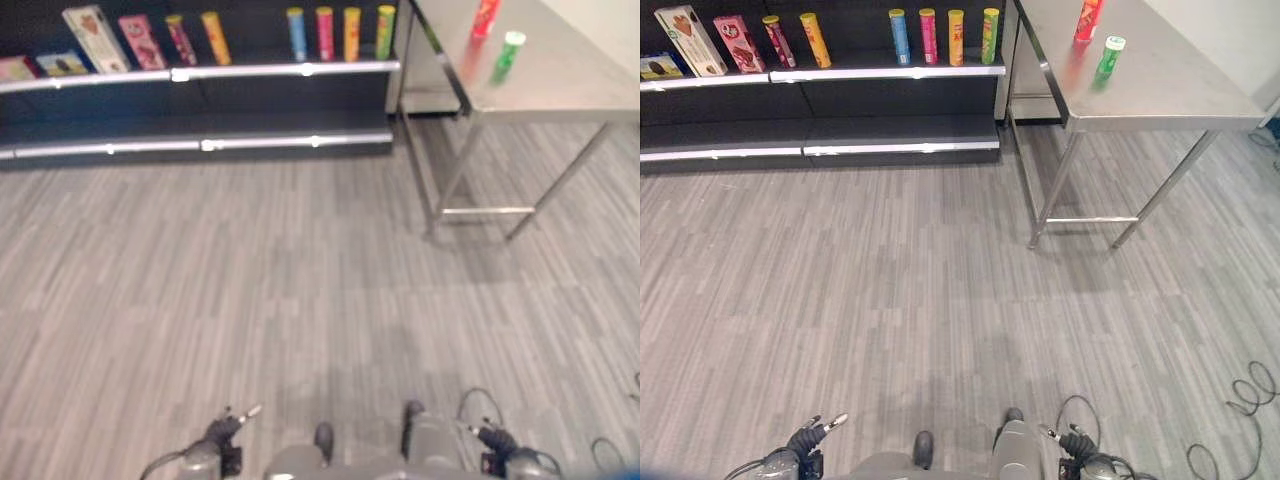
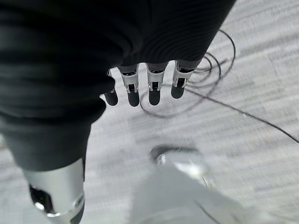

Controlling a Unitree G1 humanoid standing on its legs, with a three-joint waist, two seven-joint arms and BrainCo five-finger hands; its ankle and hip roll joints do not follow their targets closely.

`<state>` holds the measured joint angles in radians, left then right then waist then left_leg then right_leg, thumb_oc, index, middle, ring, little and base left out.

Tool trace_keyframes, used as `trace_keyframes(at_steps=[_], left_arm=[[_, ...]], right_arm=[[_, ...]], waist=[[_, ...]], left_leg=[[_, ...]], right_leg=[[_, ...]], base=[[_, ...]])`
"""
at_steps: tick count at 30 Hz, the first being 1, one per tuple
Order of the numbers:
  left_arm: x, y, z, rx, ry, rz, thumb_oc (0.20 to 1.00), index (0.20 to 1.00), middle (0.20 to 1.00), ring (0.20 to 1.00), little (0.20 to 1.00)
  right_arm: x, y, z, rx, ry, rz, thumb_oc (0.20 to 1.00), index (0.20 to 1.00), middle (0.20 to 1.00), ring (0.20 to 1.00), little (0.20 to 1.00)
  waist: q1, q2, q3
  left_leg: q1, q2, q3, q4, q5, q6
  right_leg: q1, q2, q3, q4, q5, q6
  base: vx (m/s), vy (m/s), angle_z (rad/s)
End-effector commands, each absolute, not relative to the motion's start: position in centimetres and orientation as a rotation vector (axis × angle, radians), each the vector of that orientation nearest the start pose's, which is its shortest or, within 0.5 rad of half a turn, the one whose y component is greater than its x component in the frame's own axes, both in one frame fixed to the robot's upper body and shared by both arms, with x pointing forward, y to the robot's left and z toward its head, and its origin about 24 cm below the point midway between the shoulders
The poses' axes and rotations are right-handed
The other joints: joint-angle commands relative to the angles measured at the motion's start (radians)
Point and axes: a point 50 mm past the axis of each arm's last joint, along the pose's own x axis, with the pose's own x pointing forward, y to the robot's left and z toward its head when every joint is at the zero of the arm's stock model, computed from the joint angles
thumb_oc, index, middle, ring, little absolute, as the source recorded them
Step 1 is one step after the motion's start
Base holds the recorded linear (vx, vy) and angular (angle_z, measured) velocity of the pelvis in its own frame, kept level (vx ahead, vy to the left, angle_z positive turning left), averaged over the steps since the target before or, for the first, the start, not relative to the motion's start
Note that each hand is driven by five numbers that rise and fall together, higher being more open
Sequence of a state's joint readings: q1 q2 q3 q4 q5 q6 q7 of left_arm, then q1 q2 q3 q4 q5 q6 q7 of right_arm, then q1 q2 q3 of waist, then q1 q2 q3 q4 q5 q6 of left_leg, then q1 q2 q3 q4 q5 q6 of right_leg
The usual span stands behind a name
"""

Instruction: Put the goods on the table back onto the shelves and tidy them up.

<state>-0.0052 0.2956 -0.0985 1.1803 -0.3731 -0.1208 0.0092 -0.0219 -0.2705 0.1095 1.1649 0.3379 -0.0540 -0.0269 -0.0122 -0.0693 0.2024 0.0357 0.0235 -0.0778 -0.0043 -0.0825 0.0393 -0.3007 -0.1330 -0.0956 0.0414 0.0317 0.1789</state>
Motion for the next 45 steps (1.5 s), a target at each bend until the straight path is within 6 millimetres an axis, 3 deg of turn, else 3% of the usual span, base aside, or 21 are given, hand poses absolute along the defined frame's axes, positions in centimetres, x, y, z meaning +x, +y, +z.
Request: trace_keyframes(at_steps=[1,4,6,7,11,12,14,16,19,23,30,31,33,34,35,37,39,40,41,42,45], left_arm=[[13.4,26.0,-13.5,-0.004,0.904,0.31,1.0,1.0,1.0,1.0,1.0],[13.2,26.1,-13.6,0.008,0.906,0.305,1.0,1.0,1.0,1.0,1.0],[12.9,26.1,-13.7,0.004,0.915,0.308,1.0,1.0,1.0,1.0,1.0],[12.8,26.0,-13.7,-0.008,0.913,0.311,1.0,1.0,1.0,1.0,1.0],[13.0,26.3,-13.5,-0.032,0.898,0.329,1.0,1.0,1.0,1.0,1.0],[13.0,26.5,-13.4,-0.028,0.901,0.34,1.0,1.0,1.0,1.0,1.0],[13.2,26.4,-13.4,-0.037,0.894,0.34,1.0,1.0,1.0,1.0,1.0],[13.2,26.2,-13.4,-0.057,0.887,0.348,1.0,1.0,1.0,1.0,1.0],[12.6,25.9,-13.8,-0.071,0.911,0.356,1.0,1.0,1.0,1.0,1.0],[11.5,25.9,-14.3,-0.094,0.939,0.383,1.0,1.0,1.0,1.0,1.0],[9.8,26.2,-14.8,-0.087,0.993,0.402,1.0,1.0,1.0,1.0,1.0],[9.7,26.3,-14.8,-0.081,0.999,0.405,1.0,1.0,1.0,1.0,1.0],[9.6,26.6,-14.7,-0.065,1.0,0.408,1.0,1.0,1.0,1.0,1.0],[10.0,27.0,-14.5,-0.041,0.994,0.398,1.0,1.0,1.0,1.0,1.0],[10.4,27.3,-14.2,-0.028,0.981,0.393,1.0,1.0,1.0,1.0,1.0],[11.2,27.8,-13.8,-0.01,0.961,0.378,1.0,1.0,1.0,1.0,1.0],[11.7,28.5,-13.4,0.019,0.944,0.378,1.0,1.0,1.0,1.0,1.0],[11.8,28.6,-13.3,0.024,0.942,0.374,1.0,1.0,1.0,1.0,1.0],[12.2,28.6,-13.1,0.029,0.931,0.367,1.0,1.0,1.0,1.0,1.0],[13.1,28.6,-12.8,0.036,0.903,0.349,1.0,1.0,1.0,1.0,1.0],[13.8,28.1,-12.7,0.041,0.891,0.322,1.0,1.0,1.0,1.0,1.0]], right_arm=[[12.0,-25.8,-14.2,-0.04,1.006,-0.295,1.0,1.0,1.0,1.0,1.0],[11.4,-25.9,-14.3,-0.038,1.016,-0.302,1.0,1.0,1.0,1.0,1.0],[11.3,-26.0,-14.4,-0.051,1.023,-0.296,1.0,1.0,1.0,1.0,1.0],[11.5,-26.0,-14.3,-0.044,1.01,-0.299,1.0,1.0,1.0,1.0,1.0],[12.9,-26.1,-13.7,-0.04,0.959,-0.295,1.0,1.0,1.0,1.0,1.0],[13.4,-26.3,-13.5,-0.044,0.95,-0.304,1.0,1.0,1.0,1.0,1.0],[13.8,-26.2,-13.4,-0.045,0.944,-0.299,1.0,1.0,1.0,1.0,1.0],[14.3,-26.2,-13.3,-0.057,0.939,-0.287,1.0,1.0,1.0,1.0,1.0],[14.1,-26.3,-13.4,-0.083,0.96,-0.275,1.0,1.0,1.0,1.0,1.0],[12.9,-26.3,-13.9,-0.113,1.002,-0.272,1.0,1.0,1.0,1.0,1.0],[11.4,-26.2,-14.6,-0.14,1.077,-0.246,1.0,1.0,1.0,1.0,1.0],[10.8,-26.0,-14.8,-0.127,1.095,-0.246,1.0,1.0,1.0,1.0,1.0],[10.6,-25.9,-14.9,-0.105,1.096,-0.264,1.0,1.0,1.0,1.0,1.0],[10.4,-26.0,-14.9,-0.091,1.097,-0.269,1.0,1.0,1.0,1.0,1.0],[10.5,-26.1,-14.9,-0.092,1.094,-0.268,1.0,1.0,1.0,1.0,1.0],[10.9,-26.2,-14.7,-0.084,1.076,-0.281,1.0,1.0,1.0,1.0,1.0],[10.6,-26.1,-14.8,-0.065,1.076,-0.301,1.0,1.0,1.0,1.0,1.0],[10.3,-26.1,-14.9,-0.061,1.085,-0.304,1.0,1.0,1.0,1.0,1.0],[9.9,-26.2,-15.0,-0.06,1.096,-0.315,1.0,1.0,1.0,1.0,1.0],[9.6,-26.5,-15.0,-0.058,1.104,-0.336,1.0,1.0,1.0,1.0,1.0],[8.8,-26.7,-15.2,-0.053,1.139,-0.36,1.0,1.0,1.0,1.0,1.0]], waist=[[-0.033,-0.002,-0.018],[-0.032,0.002,-0.032],[-0.032,0.027,-0.068],[-0.03,0.032,-0.072],[-0.01,0.012,-0.043],[-0.001,-0.002,-0.028],[0.006,-0.014,-0.017],[0.03,-0.021,-0.001],[0.066,-0.006,0.007],[0.11,0.032,-0.009],[0.16,0.032,-0.04],[0.161,0.028,-0.06],[0.156,0.015,-0.075],[0.146,-0.005,-0.085],[0.13,-0.007,-0.079],[0.11,0.012,-0.063],[0.097,0.028,-0.046],[0.087,0.034,-0.042],[0.071,0.038,-0.041],[0.045,0.04,-0.029],[0.002,0.013,-0.015]], left_leg=[[0.215,-0.014,-0.173,-0.02,-0.18,-0.027],[0.224,0.007,-0.192,-0.005,-0.19,-0.04],[0.207,0.085,-0.167,0.123,-0.09,-0.097],[0.165,0.091,-0.161,0.221,-0.013,-0.117],[-0.022,0.102,-0.097,0.627,0.158,-0.091],[-0.079,0.107,-0.072,0.717,0.151,-0.074],[-0.137,0.098,-0.047,0.737,0.122,-0.058],[-0.223,0.059,-0.015,0.7,0.046,-0.047],[-0.283,0.059,0.033,0.377,0.021,-0.082],[-0.328,0.024,-0.022,0.025,0.172,-0.111],[-0.369,0.017,-0.061,-0.056,0.232,-0.138],[-0.34,0.012,-0.058,-0.051,0.267,-0.128],[-0.319,-0.004,-0.05,-0.048,0.258,-0.116],[-0.285,-0.042,-0.037,-0.026,0.228,-0.087],[-0.252,-0.061,-0.04,-0.018,0.204,-0.061],[-0.204,-0.075,-0.047,-0.009,0.167,-0.014],[-0.157,-0.058,-0.031,-0.012,0.135,0.005],[-0.127,-0.049,-0.026,-0.015,0.12,0.007],[-0.098,-0.04,-0.021,-0.028,0.106,0.005],[-0.057,-0.034,-0.017,-0.037,0.077,-0.002],[0.032,-0.065,-0.025,-0.057,0.035,-0.011]], right_leg=[[-0.058,0.074,-0.06,-0.059,0.103,-0.008],[-0.027,0.076,-0.08,-0.08,0.095,-0.021],[0.018,0.115,-0.089,-0.035,0.073,-0.061],[0.05,0.118,-0.094,-0.036,0.062,-0.074],[0.171,0.144,-0.087,-0.054,-0.006,-0.156],[0.2,0.138,-0.073,-0.063,-0.017,-0.164],[0.222,0.123,-0.067,-0.066,-0.028,-0.167],[0.271,0.106,-0.054,-0.078,-0.058,-0.162],[0.345,0.088,-0.051,-0.08,-0.115,-0.144],[0.442,0.111,-0.027,-0.096,-0.179,-0.134],[0.563,0.047,0.074,-0.093,-0.223,-0.082],[0.571,-0.002,0.074,-0.074,-0.205,-0.048],[0.556,-0.045,0.079,-0.034,-0.157,-0.021],[0.496,-0.116,0.102,0.113,0.008,0.011],[0.449,-0.141,0.129,0.219,0.104,0.002],[0.376,-0.172,0.134,0.397,0.219,-0.038],[0.312,-0.205,0.082,0.505,0.219,-0.063],[0.292,-0.21,0.035,0.514,0.177,-0.073],[0.262,-0.183,-0.006,0.487,0.105,-0.087],[0.2,-0.098,-0.082,0.358,-0.014,-0.092],[0.155,0.043,-0.133,0.096,-0.001,-0.054]], base=[[0.44,-0.123,0.87],[0.38,-0.184,0.57],[0.56,-0.266,0.26],[0.44,-0.19,0.27],[0.35,-0.197,0.11],[0.23,-0.135,-0.1],[0.2,-0.066,0.01],[0.39,0.017,0.01],[0.42,0.124,-0.07],[0.39,0.14,-0.04],[0.46,0.288,-0.51],[0.45,0.416,-0.71],[0.41,0.425,-0.58],[0.49,0.565,-0.36],[0.41,0.541,-0.33],[0.26,0.443,-0.13],[0.27,0.34,0.11],[0.34,0.222,0.17],[0.44,0.168,0.16],[0.42,0.094,0.18],[0.38,0.037,0.0]])
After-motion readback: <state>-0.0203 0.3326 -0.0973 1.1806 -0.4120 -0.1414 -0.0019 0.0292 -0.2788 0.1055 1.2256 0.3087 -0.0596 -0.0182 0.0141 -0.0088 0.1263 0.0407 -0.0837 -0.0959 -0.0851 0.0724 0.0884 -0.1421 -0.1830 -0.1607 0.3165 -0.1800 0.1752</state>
